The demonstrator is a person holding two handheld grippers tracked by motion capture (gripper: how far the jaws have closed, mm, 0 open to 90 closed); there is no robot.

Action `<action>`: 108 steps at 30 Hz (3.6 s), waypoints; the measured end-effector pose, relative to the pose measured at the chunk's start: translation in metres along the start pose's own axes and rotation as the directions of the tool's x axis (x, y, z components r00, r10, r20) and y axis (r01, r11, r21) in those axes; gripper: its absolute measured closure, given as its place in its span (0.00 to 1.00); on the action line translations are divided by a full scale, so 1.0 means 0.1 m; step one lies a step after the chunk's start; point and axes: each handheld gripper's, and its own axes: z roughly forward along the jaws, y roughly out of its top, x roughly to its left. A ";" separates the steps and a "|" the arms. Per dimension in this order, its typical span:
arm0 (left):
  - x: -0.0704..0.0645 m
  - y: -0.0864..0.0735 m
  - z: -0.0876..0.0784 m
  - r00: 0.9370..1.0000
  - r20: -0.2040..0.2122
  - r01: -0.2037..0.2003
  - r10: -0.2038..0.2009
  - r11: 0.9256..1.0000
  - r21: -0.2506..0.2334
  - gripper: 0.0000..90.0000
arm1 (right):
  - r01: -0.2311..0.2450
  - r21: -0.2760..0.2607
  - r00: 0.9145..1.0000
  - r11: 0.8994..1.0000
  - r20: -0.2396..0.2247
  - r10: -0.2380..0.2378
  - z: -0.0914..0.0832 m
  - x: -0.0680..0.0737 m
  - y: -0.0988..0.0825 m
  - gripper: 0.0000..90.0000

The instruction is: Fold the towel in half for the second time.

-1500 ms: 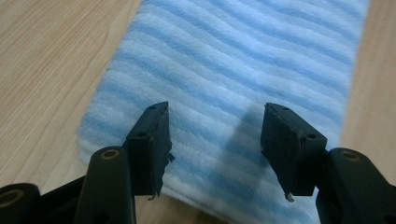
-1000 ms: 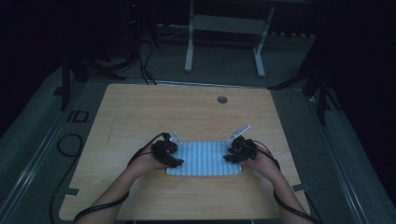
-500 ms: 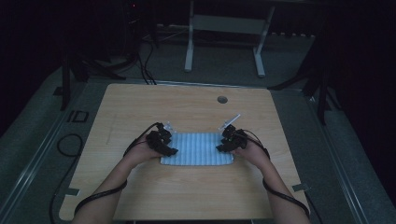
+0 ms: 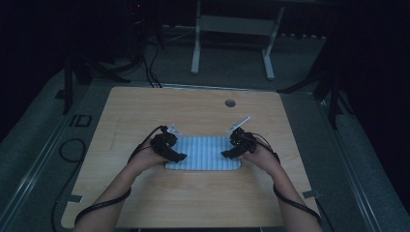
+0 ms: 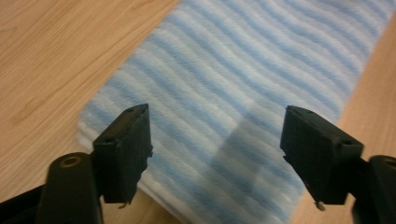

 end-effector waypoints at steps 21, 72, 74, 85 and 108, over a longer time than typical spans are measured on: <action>-0.06 -0.41 -0.04 0.996 -0.046 0.078 -0.082 0.993 -0.091 0.09 | -0.052 -0.240 0.998 0.969 -0.039 0.044 -0.15 -0.07 -0.37 0.15; -0.06 -1.69 -0.70 0.930 -0.138 0.291 -0.342 0.911 -0.293 0.09 | -0.276 -0.516 0.873 0.811 0.218 0.436 -0.70 -0.32 -2.08 0.14; -0.07 -1.72 -0.73 0.926 -0.139 0.295 -0.352 0.901 -0.319 0.09 | -0.287 -0.531 0.862 0.797 0.220 0.456 -0.71 -0.34 -2.11 0.14; 0.01 -1.88 -0.87 0.888 -0.177 0.327 -0.425 0.852 -0.410 0.09 | -0.321 -0.565 0.829 0.760 0.219 0.514 -0.76 -0.42 -2.18 0.14; 0.05 -1.96 -0.92 0.790 -0.304 0.363 -0.532 0.807 -0.466 0.09 | -0.368 -0.572 0.797 0.733 0.213 0.566 -0.78 -0.47 -2.22 0.15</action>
